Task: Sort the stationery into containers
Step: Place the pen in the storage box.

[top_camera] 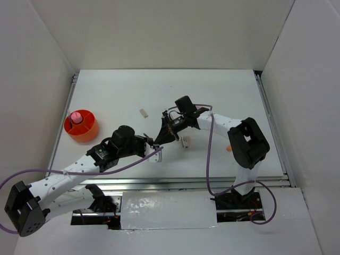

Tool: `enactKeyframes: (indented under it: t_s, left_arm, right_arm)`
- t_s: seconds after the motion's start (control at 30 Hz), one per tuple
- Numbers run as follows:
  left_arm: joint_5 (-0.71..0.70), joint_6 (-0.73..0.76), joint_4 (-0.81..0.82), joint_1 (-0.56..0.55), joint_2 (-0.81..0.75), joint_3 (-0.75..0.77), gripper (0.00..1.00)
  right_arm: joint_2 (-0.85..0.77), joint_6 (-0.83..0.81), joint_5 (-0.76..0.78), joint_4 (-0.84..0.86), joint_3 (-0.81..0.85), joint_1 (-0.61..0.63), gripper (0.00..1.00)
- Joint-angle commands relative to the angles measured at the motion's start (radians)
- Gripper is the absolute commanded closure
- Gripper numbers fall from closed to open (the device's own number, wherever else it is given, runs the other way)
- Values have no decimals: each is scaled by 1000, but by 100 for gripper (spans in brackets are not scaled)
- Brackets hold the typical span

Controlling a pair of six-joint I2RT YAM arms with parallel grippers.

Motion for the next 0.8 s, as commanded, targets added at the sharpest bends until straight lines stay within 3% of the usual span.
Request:
enactKeyframes:
  t_s: [0.0, 0.17, 0.27, 0.3, 0.37, 0.47, 0.6, 0.77]
  left_arm:
    - [30, -36, 26, -4, 2, 14, 76]
    - [43, -64, 33, -4, -1, 8, 87]
    - [52, -90, 34, -3, -5, 5, 97]
    - [55, -99, 37, 0, -8, 3, 100]
    - [58, -133, 43, 14, -16, 2, 100]
    - [78, -181, 34, 49, -31, 3, 100]
    - [113, -263, 17, 100, -74, -3, 100]
    - [181, -502, 35, 266, -157, 31, 100]
  right_arm:
    - [-34, 28, -49, 76, -5, 10, 100]
    - [-27, 47, -89, 122, -6, 19, 100]
    - [-21, 71, -119, 165, -13, 21, 77]
    - [-20, 82, -127, 177, -16, 18, 73]
    - [-22, 88, -139, 203, -20, 18, 59]
    - [-28, 78, -147, 208, -17, 1, 47]
    - [-33, 18, -133, 138, 13, -59, 45]
    - [-50, -200, -58, -37, 79, -180, 44]
